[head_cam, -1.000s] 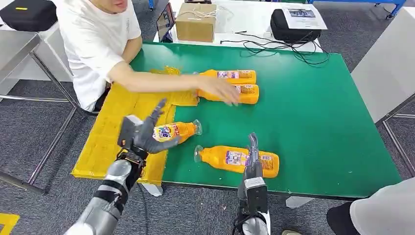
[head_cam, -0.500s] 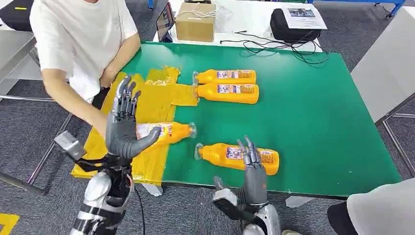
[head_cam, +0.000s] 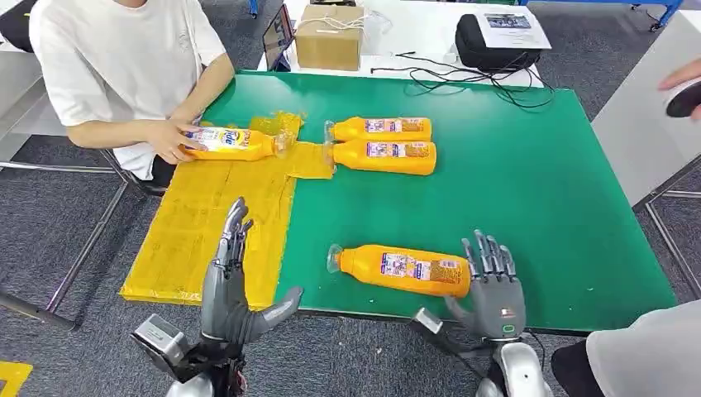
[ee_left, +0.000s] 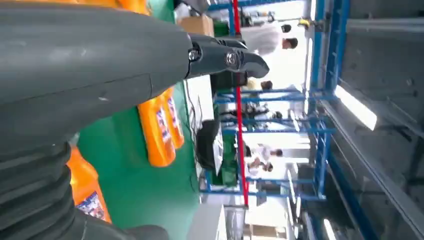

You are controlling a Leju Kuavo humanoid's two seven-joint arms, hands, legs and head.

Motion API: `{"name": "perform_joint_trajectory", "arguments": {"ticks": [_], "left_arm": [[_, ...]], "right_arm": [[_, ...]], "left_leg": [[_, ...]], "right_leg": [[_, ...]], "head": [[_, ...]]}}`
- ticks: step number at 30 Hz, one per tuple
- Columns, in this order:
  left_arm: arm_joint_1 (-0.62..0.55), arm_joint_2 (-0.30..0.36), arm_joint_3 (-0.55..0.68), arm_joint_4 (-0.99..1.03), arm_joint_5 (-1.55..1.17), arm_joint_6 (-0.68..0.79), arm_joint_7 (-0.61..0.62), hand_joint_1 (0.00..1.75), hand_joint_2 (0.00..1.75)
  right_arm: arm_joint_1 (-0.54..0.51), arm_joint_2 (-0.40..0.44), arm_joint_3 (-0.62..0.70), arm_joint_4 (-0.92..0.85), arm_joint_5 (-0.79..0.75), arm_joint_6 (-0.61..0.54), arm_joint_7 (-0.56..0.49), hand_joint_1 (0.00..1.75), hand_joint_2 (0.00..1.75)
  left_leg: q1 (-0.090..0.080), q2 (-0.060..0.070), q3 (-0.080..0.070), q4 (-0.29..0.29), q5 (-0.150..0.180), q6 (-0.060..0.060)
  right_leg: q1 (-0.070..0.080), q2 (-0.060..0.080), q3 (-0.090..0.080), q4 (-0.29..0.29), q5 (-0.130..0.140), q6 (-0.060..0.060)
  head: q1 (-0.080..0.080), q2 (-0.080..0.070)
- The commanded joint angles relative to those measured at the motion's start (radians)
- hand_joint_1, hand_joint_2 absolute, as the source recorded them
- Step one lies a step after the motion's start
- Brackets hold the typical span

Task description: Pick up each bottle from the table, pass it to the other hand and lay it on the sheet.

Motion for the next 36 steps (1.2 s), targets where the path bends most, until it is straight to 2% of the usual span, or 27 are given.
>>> {"name": "perform_joint_trajectory", "arguments": {"ticks": [1, 4, 9, 15, 19, 23, 30, 34, 36], "left_arm": [[-0.047, 0.018, -0.039, 0.069, -0.032, 0.006, 0.022, 0.00, 1.75], [-0.049, 0.016, -0.039, 0.071, -0.032, 0.007, 0.022, 0.00, 1.75], [-0.086, 0.016, -0.056, 0.098, -0.028, -0.025, 0.031, 0.00, 1.75], [-0.117, 0.017, -0.064, 0.114, -0.024, -0.039, 0.043, 0.00, 1.75], [-0.123, 0.016, -0.065, 0.117, -0.021, -0.043, 0.046, 0.00, 1.75], [-0.133, 0.016, -0.070, 0.128, -0.022, -0.048, 0.055, 0.00, 1.75], [-0.147, 0.018, -0.084, 0.135, -0.037, -0.052, 0.066, 0.00, 1.75], [-0.146, 0.018, -0.087, 0.137, -0.042, -0.050, 0.067, 0.00, 1.75], [-0.143, 0.018, -0.089, 0.137, -0.056, -0.048, 0.073, 0.00, 1.75]], "right_arm": [[-0.282, -0.002, 0.086, 0.415, -0.108, 0.107, -0.013, 0.00, 1.75], [-0.287, 0.000, 0.087, 0.419, -0.108, 0.108, -0.013, 0.00, 1.75], [-0.385, 0.052, 0.132, 0.568, -0.213, 0.163, -0.073, 0.00, 1.75], [-0.429, 0.083, 0.187, 0.630, -0.216, 0.174, -0.085, 0.00, 1.75], [-0.454, 0.096, 0.217, 0.654, -0.202, 0.185, -0.065, 0.00, 1.75], [-0.485, 0.115, 0.231, 0.675, -0.221, 0.238, -0.054, 0.00, 1.75], [-0.544, 0.122, 0.250, 0.765, -0.224, 0.346, 0.025, 0.00, 1.75], [-0.547, 0.120, 0.252, 0.772, -0.224, 0.359, 0.037, 0.00, 1.75], [-0.557, 0.125, 0.255, 0.791, -0.220, 0.406, 0.097, 0.00, 1.75]], "left_leg": [[0.001, 0.004, 0.004, -0.001, 0.000, -0.002], [0.001, 0.002, 0.003, -0.001, 0.001, -0.001], [0.002, 0.004, 0.005, -0.001, 0.001, -0.002], [0.002, 0.002, 0.004, 0.000, 0.001, -0.002], [0.001, 0.001, 0.002, 0.000, 0.002, -0.001], [0.002, 0.002, 0.005, 0.000, 0.001, -0.002], [0.002, 0.001, 0.005, 0.000, 0.001, -0.002], [0.002, 0.000, 0.005, 0.000, 0.001, -0.002], [0.001, 0.000, 0.005, -0.001, 0.003, -0.001]], "right_leg": [[0.001, 0.006, 0.002, -0.001, 0.002, -0.001], [0.001, 0.004, 0.002, -0.001, 0.002, -0.001], [0.001, 0.007, 0.004, -0.001, 0.002, -0.001], [0.001, 0.004, 0.003, 0.000, 0.002, -0.001], [0.000, 0.002, 0.002, 0.000, 0.002, 0.000], [0.001, 0.004, 0.004, 0.000, 0.001, -0.001], [0.001, 0.003, 0.004, 0.000, 0.001, -0.001], [0.001, 0.002, 0.005, 0.000, 0.001, -0.001], [0.000, 0.001, 0.004, 0.000, 0.002, 0.000]], "head": [[0.000, 0.000], [0.000, 0.000], [0.000, 0.000], [0.000, 0.000], [0.000, 0.000], [0.000, 0.000], [0.000, 0.000], [0.000, 0.000], [0.000, 0.000]]}}
